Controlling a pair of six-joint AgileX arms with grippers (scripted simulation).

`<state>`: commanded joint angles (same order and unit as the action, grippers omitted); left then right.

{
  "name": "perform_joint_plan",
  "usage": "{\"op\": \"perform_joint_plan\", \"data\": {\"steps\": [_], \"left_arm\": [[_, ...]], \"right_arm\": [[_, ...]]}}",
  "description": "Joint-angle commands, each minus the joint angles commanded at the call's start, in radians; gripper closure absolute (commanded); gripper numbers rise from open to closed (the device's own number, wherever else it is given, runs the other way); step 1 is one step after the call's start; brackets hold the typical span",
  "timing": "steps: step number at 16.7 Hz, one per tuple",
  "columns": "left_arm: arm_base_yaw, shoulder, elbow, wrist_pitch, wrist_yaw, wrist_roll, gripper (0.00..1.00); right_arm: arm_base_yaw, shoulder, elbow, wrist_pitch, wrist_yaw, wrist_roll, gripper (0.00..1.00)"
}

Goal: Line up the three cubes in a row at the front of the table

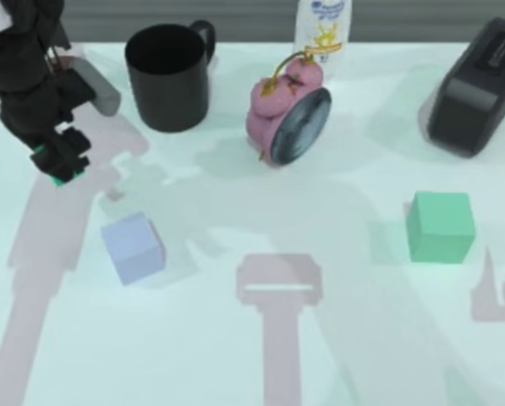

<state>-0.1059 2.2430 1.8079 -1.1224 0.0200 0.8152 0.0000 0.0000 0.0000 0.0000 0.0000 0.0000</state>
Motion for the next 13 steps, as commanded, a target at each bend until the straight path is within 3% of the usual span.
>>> {"op": "perform_joint_plan", "data": {"steps": [2, 5, 13], "left_arm": [[-0.033, 0.002, 0.005, -0.004, -0.001, -0.008, 1.00], [-0.155, 0.004, 0.016, -0.014, -0.002, -0.042, 1.00], [-0.654, -0.008, 0.033, -0.048, -0.007, -0.188, 1.00]], "right_arm": [[0.000, 0.000, 0.000, 0.000, 0.000, 0.000, 0.00], [0.000, 0.000, 0.000, 0.000, 0.000, 0.000, 0.00], [0.000, 0.000, 0.000, 0.000, 0.000, 0.000, 0.00]]}}
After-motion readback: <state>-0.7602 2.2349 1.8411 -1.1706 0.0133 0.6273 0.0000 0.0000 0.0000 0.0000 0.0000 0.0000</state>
